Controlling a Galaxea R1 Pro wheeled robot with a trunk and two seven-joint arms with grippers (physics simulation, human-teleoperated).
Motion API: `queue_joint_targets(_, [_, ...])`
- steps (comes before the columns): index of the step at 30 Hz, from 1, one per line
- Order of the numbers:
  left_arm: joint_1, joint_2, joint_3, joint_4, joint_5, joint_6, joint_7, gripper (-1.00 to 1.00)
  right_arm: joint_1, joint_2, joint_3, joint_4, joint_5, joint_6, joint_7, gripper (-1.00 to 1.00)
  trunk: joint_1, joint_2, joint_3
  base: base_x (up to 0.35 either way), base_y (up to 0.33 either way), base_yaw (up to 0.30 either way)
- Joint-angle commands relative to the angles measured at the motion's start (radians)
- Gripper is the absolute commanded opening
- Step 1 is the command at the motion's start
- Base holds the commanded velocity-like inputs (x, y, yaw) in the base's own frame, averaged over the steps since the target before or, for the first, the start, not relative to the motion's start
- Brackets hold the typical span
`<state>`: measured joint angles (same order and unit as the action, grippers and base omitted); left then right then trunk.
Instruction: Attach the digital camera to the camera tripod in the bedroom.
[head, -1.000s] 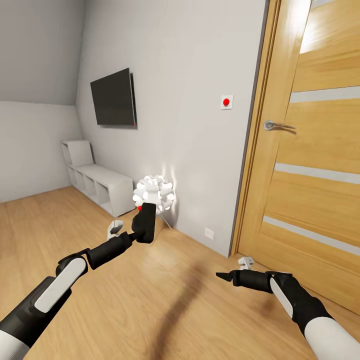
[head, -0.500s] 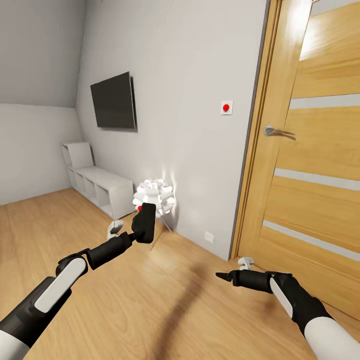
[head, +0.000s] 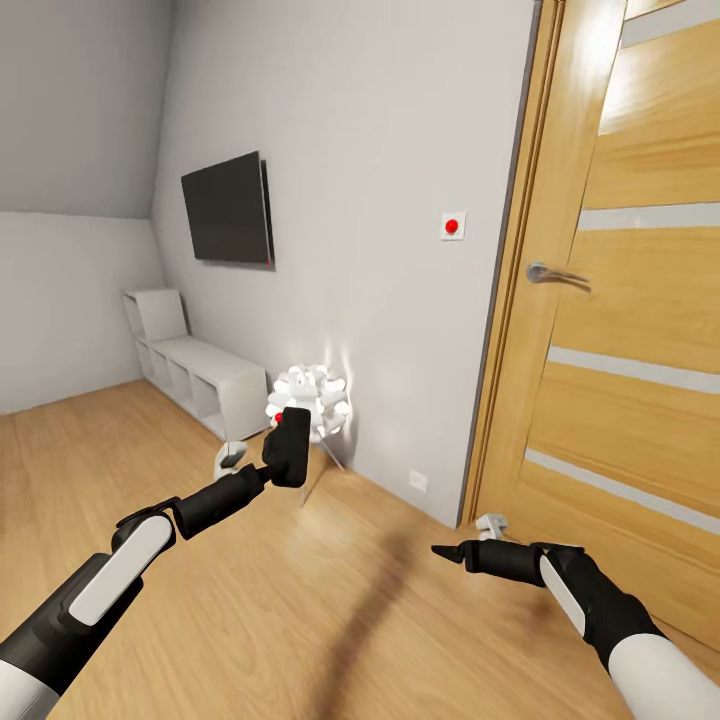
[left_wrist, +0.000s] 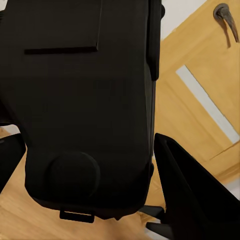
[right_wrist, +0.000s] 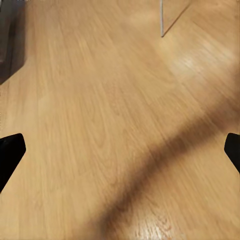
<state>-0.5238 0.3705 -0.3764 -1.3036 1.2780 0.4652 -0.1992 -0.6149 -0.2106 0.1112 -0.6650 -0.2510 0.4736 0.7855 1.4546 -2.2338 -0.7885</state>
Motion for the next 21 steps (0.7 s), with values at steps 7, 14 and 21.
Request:
queue_joint_targets(7, [-0.001,0.001,-0.001,0.0,0.006,0.003,0.007,-1.0,-0.001,-0.001,0.004,-0.001,-0.01,0.005,-0.002,1.0,-0.027,0.049,0.021,0.0,0.0,0.0])
queue_joint_targets(14, [-0.001,0.001,-0.001,0.001,0.006,0.003,0.007,-1.0,0.0,-0.001,0.004,-0.001,-0.009,0.005,-0.002,1.0,-0.054,0.098,0.043,0.0,0.0,0.0])
queue_joint_targets(21, [-0.001,0.001,-0.001,0.006,0.006,0.003,0.007,-1.0,0.0,-0.001,0.004,-0.001,-0.008,0.005,-0.002,1.0,-0.081,0.147,0.065,0.0,0.0,0.0])
